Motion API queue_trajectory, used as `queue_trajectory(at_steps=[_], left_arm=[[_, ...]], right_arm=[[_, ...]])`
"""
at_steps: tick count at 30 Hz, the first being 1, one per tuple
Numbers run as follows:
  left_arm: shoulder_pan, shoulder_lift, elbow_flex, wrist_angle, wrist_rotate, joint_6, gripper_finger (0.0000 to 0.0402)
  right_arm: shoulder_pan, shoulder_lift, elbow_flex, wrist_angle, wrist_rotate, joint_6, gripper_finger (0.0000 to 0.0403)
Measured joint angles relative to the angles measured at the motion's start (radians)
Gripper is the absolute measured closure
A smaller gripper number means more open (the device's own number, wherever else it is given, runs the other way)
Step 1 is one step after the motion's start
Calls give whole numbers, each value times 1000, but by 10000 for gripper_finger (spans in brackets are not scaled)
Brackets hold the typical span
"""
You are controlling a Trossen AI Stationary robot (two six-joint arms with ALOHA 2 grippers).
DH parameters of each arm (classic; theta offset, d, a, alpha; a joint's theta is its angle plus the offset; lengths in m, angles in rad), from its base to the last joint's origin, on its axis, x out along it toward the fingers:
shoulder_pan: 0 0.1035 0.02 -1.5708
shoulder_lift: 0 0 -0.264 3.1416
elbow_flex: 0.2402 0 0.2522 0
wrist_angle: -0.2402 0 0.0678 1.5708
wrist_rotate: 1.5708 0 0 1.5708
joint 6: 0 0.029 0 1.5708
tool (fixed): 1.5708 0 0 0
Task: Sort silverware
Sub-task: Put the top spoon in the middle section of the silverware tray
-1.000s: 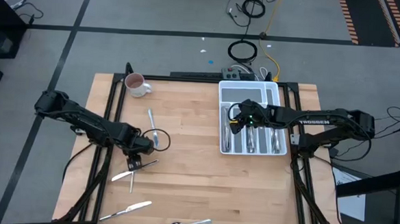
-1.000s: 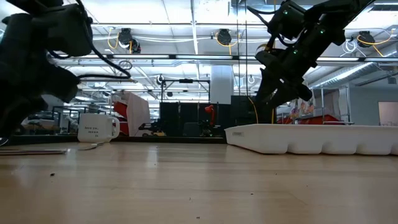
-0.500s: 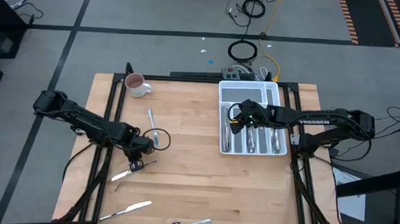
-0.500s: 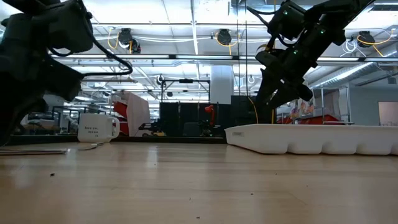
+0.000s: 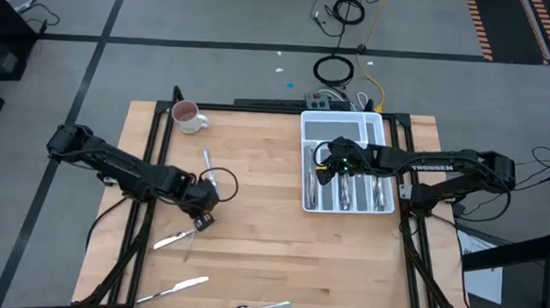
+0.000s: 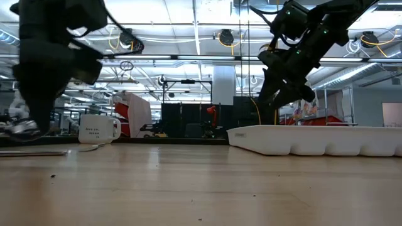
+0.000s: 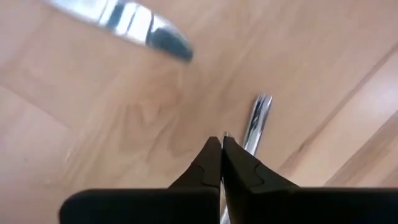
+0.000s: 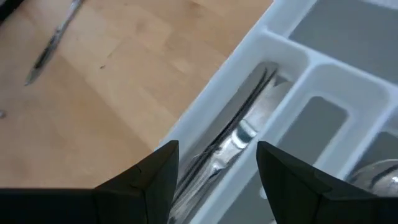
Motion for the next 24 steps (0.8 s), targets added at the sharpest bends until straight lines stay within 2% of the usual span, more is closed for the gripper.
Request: queue_trajectory(at_steps=[8,12,14,18,24], left_arm=[[0,0,150,29,-151,-129,401],[33,-1,225,173,-270,-104,401],[72,-2,236,293,-292,-57,401],[184,12,236,521,-266,53,401],[371,112,236,802,-76,134,401]], right_arm=[[0,-58,0,65,-111,82,195],[13,-155,0,166,-126,90,195],[23,-226,0,213,-128,76,195],[34,-396,0,245,-117,73,195],[57,-647,0,225,-97,72,195]])
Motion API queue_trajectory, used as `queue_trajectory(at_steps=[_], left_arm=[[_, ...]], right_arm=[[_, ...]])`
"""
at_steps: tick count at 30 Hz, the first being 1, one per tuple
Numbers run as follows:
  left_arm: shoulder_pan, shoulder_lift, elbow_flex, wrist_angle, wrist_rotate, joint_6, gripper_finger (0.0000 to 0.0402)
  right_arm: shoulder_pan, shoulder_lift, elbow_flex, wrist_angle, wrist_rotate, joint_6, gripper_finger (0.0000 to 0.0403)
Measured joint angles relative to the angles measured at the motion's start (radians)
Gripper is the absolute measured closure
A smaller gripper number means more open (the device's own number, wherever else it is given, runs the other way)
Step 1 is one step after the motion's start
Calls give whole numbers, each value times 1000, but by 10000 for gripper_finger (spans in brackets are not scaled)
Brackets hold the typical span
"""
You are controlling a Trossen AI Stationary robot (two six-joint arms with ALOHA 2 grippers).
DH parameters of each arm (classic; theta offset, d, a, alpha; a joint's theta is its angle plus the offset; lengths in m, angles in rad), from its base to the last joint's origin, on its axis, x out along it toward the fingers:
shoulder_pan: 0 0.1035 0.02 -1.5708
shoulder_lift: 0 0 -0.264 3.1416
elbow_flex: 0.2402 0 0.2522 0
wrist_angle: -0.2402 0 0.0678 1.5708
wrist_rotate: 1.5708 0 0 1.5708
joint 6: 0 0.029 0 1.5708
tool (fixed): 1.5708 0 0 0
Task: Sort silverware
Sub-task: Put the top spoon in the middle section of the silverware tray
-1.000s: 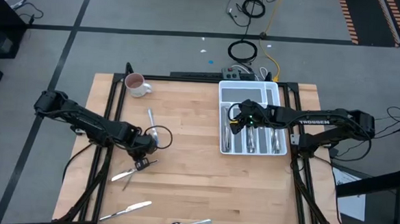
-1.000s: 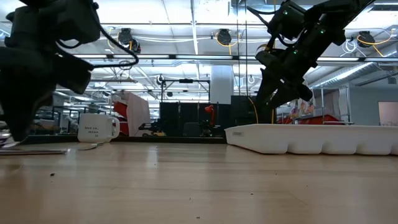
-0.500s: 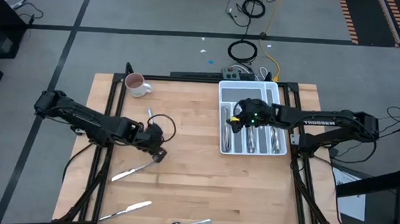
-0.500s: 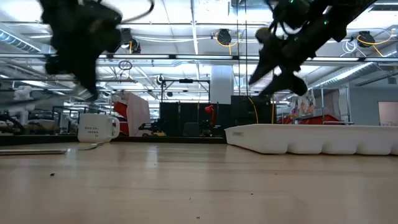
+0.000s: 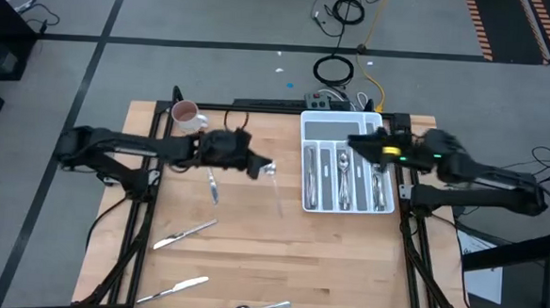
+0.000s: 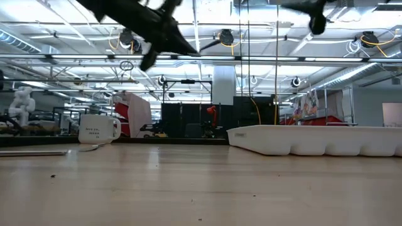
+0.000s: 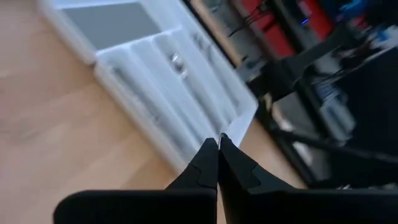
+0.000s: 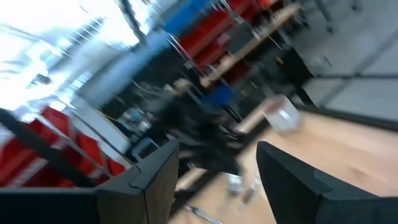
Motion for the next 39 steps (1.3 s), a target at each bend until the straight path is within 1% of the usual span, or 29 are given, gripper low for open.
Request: queue_trajectory(at_steps=[3,6,9,13,19,24,30,35,39], left_arm=[[69,87,16,121,84,7,401],[114,193,100,140,140,34,401],[139,302,222,141,203,81,401],[158,435,409,102,260,148,401],[176,623,672,17,332,220,401],[178,748,833,-12,343,258,402],[178,882,969,-14,343,277,402],[178,968,1046,-5,323,287,402],[178,1017,1070,15,301,327,402]], right_arm=[[9,-83,0,-10,4,-5,195],[19,-133,1,-35,40,-18,195],[20,-156,1,-86,71,-24,195],[20,-157,1,-136,75,-24,195],[20,-141,0,-111,79,-27,195],[20,-138,0,-110,123,-31,195],[20,-138,0,-109,128,-27,195],[20,-137,0,-110,127,-27,195],[20,-136,0,-110,127,-30,195]])
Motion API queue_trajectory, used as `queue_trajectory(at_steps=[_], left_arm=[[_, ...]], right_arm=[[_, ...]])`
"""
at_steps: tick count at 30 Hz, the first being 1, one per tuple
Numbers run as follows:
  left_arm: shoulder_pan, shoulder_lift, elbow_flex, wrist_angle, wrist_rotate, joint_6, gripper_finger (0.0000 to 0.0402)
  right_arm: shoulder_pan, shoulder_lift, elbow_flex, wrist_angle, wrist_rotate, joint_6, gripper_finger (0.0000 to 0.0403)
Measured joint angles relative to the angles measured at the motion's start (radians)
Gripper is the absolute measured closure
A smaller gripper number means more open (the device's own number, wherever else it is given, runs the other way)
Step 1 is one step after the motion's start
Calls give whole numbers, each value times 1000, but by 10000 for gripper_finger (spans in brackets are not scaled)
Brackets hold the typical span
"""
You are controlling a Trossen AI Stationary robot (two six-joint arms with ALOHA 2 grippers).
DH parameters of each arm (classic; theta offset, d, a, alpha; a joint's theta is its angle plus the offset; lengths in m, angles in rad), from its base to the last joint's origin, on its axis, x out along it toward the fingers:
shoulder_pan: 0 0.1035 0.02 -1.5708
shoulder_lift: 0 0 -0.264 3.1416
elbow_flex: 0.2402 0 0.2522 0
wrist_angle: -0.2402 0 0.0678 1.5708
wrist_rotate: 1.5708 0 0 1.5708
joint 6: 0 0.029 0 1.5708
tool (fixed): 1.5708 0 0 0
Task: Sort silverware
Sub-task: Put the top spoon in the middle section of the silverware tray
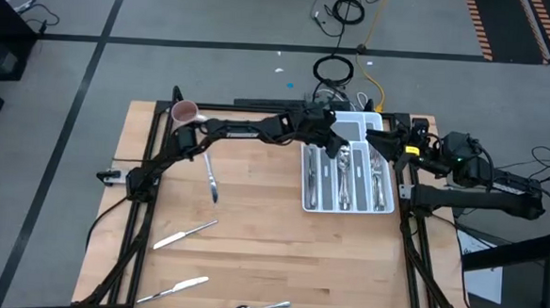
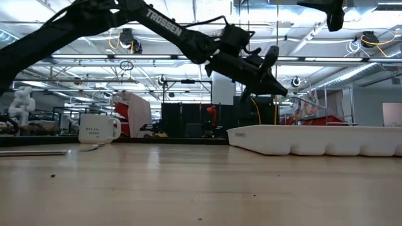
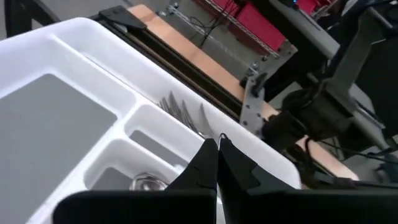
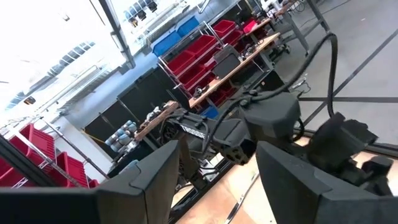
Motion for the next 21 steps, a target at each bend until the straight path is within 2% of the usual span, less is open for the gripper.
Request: queue_trajectory(at_steps=[21], left_arm=[[-53,118,43,41,-94,131,401]], right_arm=[[0,1,0,-6,-2,-23,195]])
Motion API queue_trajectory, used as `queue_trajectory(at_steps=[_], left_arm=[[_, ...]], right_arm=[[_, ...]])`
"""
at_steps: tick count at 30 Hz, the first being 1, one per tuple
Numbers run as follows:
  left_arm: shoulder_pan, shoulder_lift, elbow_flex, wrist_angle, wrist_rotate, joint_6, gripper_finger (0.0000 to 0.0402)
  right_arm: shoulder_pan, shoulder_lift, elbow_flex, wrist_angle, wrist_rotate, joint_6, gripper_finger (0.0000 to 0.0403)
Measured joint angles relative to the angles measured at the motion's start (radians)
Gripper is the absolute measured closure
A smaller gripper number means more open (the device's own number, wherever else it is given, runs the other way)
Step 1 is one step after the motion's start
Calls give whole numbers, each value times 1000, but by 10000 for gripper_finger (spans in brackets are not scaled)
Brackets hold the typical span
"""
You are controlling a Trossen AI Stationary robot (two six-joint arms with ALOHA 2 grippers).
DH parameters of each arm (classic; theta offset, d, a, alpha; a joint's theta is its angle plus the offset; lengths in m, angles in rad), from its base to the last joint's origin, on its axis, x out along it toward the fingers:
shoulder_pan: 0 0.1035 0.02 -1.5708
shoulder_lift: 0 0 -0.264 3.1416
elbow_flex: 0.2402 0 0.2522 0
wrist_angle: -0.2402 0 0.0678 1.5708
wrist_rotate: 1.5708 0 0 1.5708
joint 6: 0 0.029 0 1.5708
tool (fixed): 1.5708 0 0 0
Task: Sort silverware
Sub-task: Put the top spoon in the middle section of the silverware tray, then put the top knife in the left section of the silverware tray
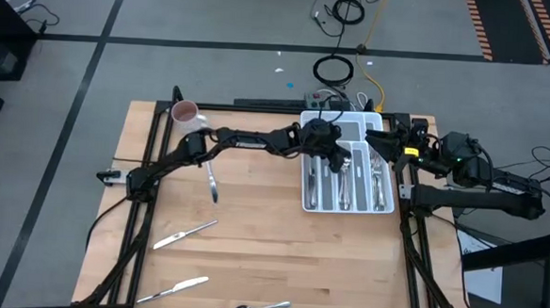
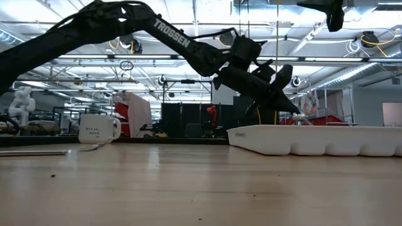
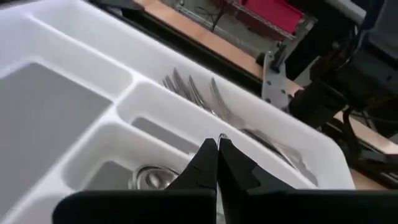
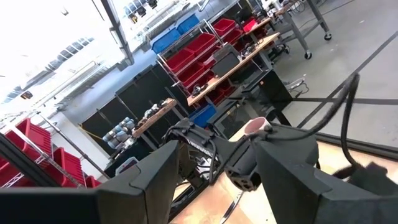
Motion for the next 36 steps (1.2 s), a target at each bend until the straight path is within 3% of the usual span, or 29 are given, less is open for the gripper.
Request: queue_trajectory(at_steps=[15,21,31,36], left_arm=[[-9,21,-6,-35,-27,3,390],[-8,22,-7,-67,-90,10,356],[-8,22,-5,-41,-81,3,267],[-13,4,53,-84,-57,-25,236]], right_arm=[[0,0,0,-2,-2,0,195],[0,0,0,-1,-4,0,195],[0,0,0,-2,-8,-2,195],[0,0,0,-3,-8,-16,195]])
